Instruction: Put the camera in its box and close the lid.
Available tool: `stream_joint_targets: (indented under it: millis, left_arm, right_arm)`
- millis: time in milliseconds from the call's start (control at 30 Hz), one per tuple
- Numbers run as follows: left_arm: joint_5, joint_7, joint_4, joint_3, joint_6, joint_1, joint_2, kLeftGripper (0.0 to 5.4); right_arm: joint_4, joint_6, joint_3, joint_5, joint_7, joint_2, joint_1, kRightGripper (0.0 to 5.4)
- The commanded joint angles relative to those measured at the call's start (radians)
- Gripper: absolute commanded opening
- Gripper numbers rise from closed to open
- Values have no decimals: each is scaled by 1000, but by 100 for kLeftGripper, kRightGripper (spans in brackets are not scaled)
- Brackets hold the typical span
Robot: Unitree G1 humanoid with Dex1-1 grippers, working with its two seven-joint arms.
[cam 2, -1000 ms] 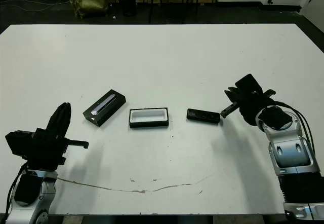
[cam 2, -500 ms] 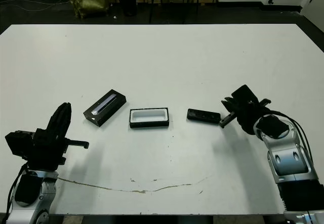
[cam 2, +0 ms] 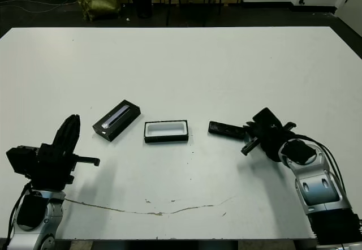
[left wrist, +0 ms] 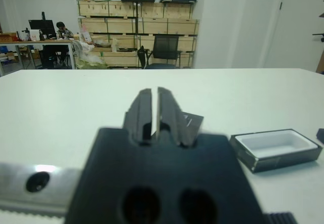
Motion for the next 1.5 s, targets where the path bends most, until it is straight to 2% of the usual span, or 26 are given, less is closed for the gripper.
stream_joint_targets:
  millis: [33,867,1100,1367,1500]
  left_arm:
    - [14,4,10,-2,11,9,0,2]
    - [13,1,14,0,3,10,-5,2]
    - [18,8,-3,-4,24,21,-7,2]
    - [9,-1,6,-2,13,18,-8,2]
    - [17,2,7,-3,10,19,-9,2]
  right_arm:
    - [-7,4,3,4,18,-7,36,0]
    - [-262,148,-57,90,74,-43,160,0]
    - [-292,181,-60,127,82,-37,173,0]
    - [-278,182,-64,200,101,-25,177,0]
    - [-281,179,-49,200,95,-33,182,0]
